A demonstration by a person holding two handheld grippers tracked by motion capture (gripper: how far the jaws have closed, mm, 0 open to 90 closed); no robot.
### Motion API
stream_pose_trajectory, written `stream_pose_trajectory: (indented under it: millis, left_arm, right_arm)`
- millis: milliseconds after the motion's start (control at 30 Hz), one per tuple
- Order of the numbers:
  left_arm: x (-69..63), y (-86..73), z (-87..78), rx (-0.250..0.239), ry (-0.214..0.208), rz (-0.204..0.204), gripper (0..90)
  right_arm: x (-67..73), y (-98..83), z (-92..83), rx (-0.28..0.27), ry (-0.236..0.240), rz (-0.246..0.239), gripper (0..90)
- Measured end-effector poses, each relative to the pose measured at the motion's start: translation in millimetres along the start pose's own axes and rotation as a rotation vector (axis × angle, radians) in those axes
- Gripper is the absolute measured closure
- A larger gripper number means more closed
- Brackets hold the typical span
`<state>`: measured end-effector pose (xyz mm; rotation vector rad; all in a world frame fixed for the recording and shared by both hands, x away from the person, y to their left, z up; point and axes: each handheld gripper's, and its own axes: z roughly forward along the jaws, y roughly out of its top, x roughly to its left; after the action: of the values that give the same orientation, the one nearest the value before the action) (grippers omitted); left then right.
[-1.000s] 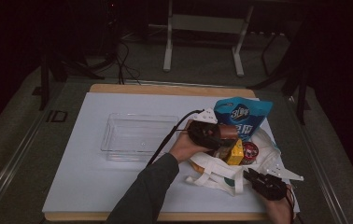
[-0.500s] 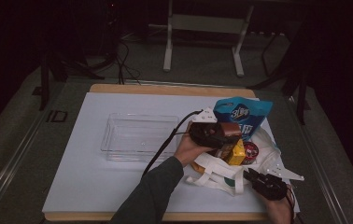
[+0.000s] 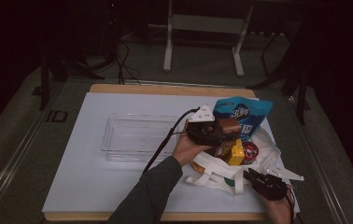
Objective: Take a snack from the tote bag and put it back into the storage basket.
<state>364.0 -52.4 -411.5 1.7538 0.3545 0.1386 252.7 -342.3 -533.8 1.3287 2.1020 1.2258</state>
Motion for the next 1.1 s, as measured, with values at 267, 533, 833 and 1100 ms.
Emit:
stream_pose_trajectory:
  millis: [267,533,833,1100]
  left_arm:
    - [-2.3,13.5,-11.5,-0.046,0.027,0.011,42.0]
    - [-4.5,25.8,-22.9,-0.063,0.032,0.026,42.2]
    - [-5.7,33.0,-39.0,-0.089,0.024,0.010,42.4]
    - [-4.4,36.3,-50.8,-0.105,-0.010,-0.012,42.3]
  right_arm:
    - [0.2,0.0,0.1,-0.001,0.000,-0.005,71.6]
    - [0.3,0.1,0.2,-0.001,0.000,-0.005,71.7]
    - [0.6,0.1,0.4,-0.001,-0.001,-0.004,71.8]
    - [0.7,0.1,0.5,-0.001,-0.002,-0.005,71.9]
